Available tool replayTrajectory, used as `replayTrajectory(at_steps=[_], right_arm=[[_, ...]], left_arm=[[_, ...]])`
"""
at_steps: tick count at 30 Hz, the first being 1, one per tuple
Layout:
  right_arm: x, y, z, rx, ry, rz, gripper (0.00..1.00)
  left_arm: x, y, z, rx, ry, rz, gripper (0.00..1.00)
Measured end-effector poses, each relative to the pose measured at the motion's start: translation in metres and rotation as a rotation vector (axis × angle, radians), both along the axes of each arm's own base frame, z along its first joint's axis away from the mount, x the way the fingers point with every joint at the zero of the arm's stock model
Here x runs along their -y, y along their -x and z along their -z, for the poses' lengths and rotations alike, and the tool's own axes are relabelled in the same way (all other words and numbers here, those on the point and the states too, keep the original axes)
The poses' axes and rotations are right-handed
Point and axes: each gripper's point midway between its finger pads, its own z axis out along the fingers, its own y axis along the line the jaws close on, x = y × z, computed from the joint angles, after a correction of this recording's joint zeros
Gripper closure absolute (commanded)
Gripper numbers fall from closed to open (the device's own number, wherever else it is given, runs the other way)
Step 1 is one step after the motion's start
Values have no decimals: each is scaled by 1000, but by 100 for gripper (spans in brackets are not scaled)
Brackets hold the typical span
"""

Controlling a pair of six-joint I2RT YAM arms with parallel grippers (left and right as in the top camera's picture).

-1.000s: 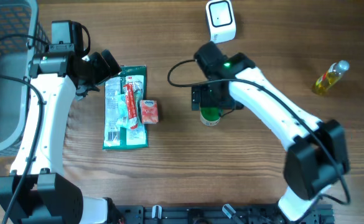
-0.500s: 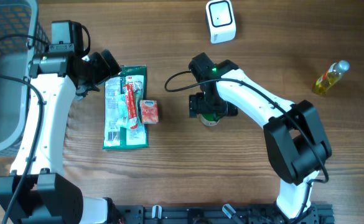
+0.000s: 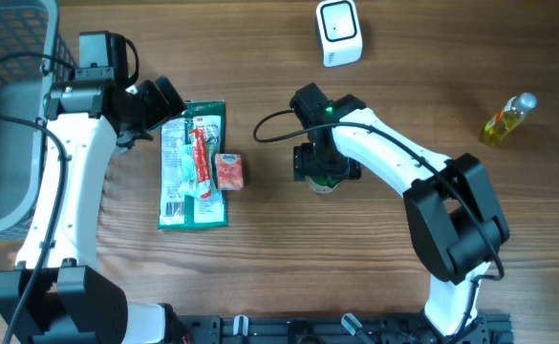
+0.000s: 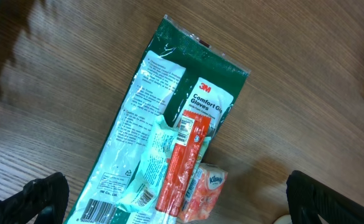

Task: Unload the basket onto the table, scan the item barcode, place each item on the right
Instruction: 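Lift the jar with the right gripper and turn its label toward the scanner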

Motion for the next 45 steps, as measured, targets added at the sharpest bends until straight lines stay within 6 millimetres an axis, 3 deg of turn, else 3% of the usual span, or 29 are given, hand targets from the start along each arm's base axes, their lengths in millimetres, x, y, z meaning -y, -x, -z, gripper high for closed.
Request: replayTrajectory(at_steps=[6,9,15,19,23,26,30,33,45], right_arm=[[0,0,0,-1,0,3,22],[2,2,1,-9,6,16,34],[8,15,-1,-69,29,27,40],[6,16,-26,-104,30,28,42],[-30,16,-61,-158,-153,33,41],[-63,38,-76,-295,-355,44,40],[-85,66,-100,-480,-521,77,41],[-85,82,-110,-575,-538,110,41],[-57,95,-128,-691,-567,116,42]], left_arm=[[0,0,0,0,0,0,0],[0,0,0,0,0,0,0],[0,0,0,0,0,0,0],[0,0,0,0,0,0,0],[0,0,0,0,0,0,0],[0,0,0,0,0,0,0],[0,0,0,0,0,0,0],[0,0,0,0,0,0,0],[0,0,0,0,0,0,0]])
